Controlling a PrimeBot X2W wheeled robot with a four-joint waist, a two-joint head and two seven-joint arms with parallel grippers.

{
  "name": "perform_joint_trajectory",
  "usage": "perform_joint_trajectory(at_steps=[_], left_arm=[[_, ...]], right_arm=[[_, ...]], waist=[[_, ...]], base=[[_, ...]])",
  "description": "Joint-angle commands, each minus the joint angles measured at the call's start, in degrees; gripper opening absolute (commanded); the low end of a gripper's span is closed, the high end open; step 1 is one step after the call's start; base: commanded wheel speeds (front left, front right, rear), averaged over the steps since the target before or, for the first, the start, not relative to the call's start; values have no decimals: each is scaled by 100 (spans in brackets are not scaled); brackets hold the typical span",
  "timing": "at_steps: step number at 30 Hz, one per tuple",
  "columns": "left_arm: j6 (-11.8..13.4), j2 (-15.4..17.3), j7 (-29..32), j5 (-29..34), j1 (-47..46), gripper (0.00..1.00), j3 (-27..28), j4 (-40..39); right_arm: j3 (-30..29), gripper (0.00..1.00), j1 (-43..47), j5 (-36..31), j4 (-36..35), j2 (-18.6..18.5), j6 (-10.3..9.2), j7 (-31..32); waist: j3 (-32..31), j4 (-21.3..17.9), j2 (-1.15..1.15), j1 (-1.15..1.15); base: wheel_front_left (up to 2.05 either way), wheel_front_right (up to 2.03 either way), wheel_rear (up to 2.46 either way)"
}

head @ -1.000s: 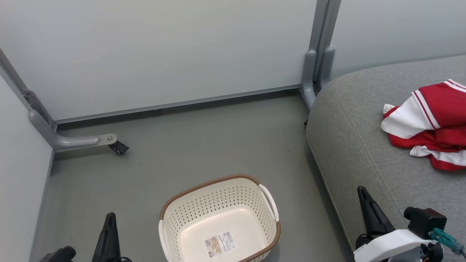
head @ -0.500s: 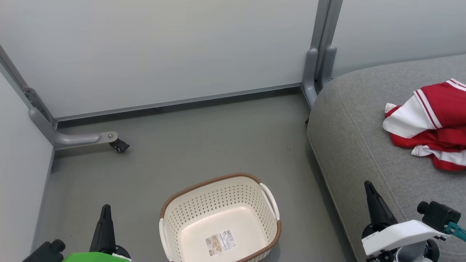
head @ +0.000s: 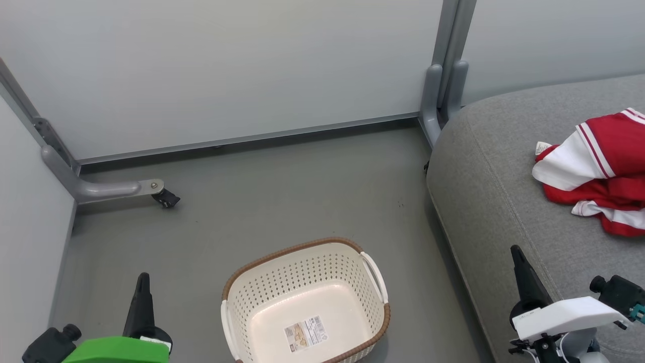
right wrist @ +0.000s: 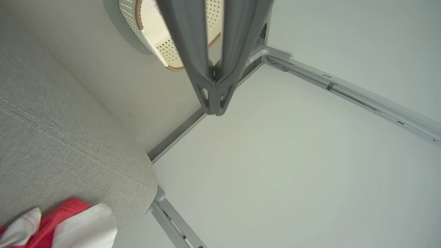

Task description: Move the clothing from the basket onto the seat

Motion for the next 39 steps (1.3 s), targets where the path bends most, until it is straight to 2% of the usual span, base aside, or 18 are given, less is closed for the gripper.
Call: perform_joint_trajectory(at_steps=[1, 39], left_arm=[[-31, 62, 44, -205, -186, 0, 34, -38], [-50, 70, 601, -2231, -653, 0, 208, 155]], right_arm=[[-36, 0, -141, 213, -24, -51, -2, 47], [-288, 0, -402, 2556, 172, -72, -3, 593]], waist=[[4, 3, 0, 0], [105, 70, 0, 0]], base=[[0, 0, 0], [0, 0, 0]])
